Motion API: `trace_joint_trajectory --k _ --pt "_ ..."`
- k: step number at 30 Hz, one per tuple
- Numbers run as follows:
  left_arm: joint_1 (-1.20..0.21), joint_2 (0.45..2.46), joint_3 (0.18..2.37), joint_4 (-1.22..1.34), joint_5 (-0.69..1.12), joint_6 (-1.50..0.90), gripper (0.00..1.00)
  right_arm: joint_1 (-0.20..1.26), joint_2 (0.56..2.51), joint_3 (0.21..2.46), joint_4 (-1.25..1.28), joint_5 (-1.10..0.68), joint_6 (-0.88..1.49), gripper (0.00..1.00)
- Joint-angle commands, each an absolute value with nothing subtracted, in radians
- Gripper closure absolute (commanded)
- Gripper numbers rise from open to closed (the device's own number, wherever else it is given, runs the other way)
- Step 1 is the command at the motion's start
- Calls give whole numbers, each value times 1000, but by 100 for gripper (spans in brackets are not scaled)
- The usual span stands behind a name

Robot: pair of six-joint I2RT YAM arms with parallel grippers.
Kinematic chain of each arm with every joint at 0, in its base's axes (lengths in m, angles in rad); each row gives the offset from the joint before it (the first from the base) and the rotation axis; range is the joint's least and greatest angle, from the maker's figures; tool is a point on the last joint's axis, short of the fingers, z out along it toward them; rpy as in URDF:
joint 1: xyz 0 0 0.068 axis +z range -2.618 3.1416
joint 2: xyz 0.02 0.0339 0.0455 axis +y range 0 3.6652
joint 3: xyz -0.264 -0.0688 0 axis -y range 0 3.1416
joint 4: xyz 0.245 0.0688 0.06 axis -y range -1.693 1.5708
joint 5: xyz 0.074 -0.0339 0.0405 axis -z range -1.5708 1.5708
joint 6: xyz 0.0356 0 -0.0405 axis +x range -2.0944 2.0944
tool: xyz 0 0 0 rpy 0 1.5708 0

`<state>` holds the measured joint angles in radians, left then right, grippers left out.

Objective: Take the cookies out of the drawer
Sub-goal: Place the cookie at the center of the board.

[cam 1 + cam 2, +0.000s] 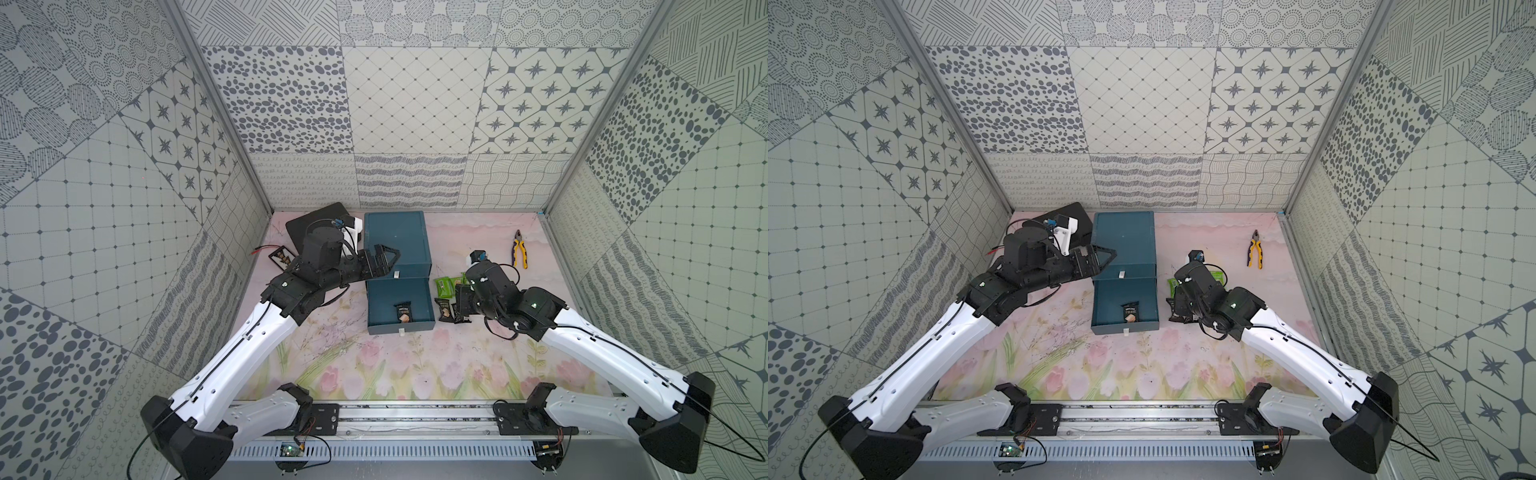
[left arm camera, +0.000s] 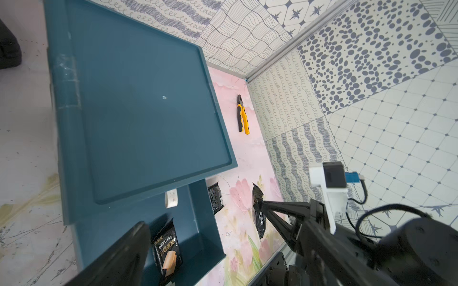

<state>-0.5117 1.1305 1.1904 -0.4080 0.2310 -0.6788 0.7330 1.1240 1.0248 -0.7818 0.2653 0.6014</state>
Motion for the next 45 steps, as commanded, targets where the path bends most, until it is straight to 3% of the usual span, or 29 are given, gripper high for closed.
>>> trace_joint_trajectory --k 1,12,32,40,45 --pt "-582 1144 1158 -345 211 -713 1 650 1132 971 -753 212 510 100" --pt "-671 1174 1112 -344 167 -722 1 427 1259 818 -566 90 404 100" --pt "-695 1108 1022 -382 138 -656 1 409 1503 827 -426 63 382 100" --pt "-693 1077 1032 -487 34 -600 1 408 1448 843 -457 37 420 53" --pt "-669 1067 1010 -555 0 -554 1 413 1295 842 -479 41 480 41"
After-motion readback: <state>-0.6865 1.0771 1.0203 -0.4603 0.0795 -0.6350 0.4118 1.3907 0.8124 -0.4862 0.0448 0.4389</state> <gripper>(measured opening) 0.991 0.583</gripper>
